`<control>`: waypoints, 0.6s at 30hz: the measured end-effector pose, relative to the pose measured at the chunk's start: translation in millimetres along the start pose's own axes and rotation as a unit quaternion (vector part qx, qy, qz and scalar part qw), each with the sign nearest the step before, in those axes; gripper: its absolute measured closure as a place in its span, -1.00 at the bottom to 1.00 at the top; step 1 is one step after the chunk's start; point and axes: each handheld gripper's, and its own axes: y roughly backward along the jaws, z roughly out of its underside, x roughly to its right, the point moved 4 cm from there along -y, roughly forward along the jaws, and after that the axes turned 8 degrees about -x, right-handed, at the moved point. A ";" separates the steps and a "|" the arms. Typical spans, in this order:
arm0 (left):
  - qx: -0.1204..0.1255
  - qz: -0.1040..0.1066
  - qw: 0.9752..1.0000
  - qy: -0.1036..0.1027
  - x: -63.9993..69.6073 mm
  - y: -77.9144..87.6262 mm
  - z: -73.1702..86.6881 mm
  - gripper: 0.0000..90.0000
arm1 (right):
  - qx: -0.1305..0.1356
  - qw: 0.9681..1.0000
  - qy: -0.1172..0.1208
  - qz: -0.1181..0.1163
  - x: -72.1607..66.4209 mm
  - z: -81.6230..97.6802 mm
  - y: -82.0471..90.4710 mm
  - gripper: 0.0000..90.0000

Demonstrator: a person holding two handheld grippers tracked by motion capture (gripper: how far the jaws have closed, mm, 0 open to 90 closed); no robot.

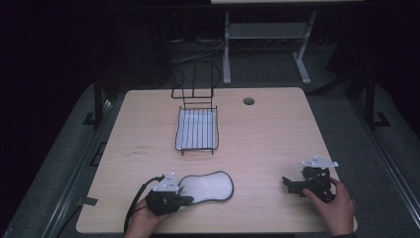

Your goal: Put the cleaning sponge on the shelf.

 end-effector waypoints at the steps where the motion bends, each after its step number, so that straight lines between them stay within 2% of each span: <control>1: 0.000 -0.001 1.000 0.001 -0.7 0.0 0.1 0.99 | 0.000 1.000 0.000 0.000 0.0 0.0 0.0 -1.00; 18: 0.008 -0.041 0.999 0.027 -26.4 5.7 -1.0 0.99 | 0.000 1.000 -0.001 0.000 -0.2 -0.3 -0.1 -1.00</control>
